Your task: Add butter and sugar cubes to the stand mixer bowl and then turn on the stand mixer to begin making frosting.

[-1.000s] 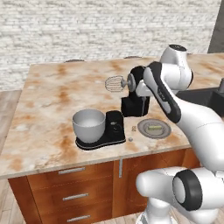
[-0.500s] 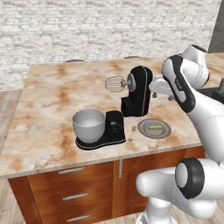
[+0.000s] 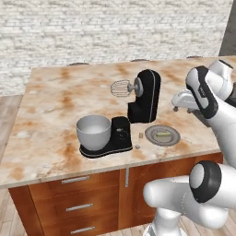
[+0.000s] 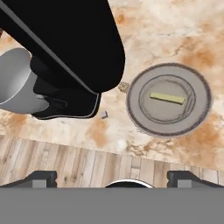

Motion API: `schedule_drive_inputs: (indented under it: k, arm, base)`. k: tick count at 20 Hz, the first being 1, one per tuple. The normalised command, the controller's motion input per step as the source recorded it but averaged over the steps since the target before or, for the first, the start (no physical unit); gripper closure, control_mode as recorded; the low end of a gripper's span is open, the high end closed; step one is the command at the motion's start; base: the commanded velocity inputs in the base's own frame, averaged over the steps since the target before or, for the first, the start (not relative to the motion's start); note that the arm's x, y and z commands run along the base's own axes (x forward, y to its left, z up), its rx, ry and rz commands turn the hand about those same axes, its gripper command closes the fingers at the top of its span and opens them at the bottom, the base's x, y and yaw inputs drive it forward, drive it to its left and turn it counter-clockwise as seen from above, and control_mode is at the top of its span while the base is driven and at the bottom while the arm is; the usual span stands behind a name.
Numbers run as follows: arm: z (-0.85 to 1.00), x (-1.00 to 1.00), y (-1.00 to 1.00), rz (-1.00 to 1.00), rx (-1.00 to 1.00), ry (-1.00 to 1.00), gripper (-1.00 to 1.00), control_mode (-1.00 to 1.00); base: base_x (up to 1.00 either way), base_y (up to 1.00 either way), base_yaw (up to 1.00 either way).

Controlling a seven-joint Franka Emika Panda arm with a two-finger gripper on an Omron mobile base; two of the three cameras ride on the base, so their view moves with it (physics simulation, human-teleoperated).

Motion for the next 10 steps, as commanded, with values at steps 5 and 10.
schedule_drive_inputs:
  k: [5,10]
  arm:
    - [-0.35,0.00,-0.23,0.24,0.00,-0.02,-1.00,-1.00]
    - [-0.56,0.00,0.00,0.17,0.00,-0.07,-1.00,-1.00]
  base:
    - [0.00,0.00,0.00]
    - [0.00,0.00,0.00]
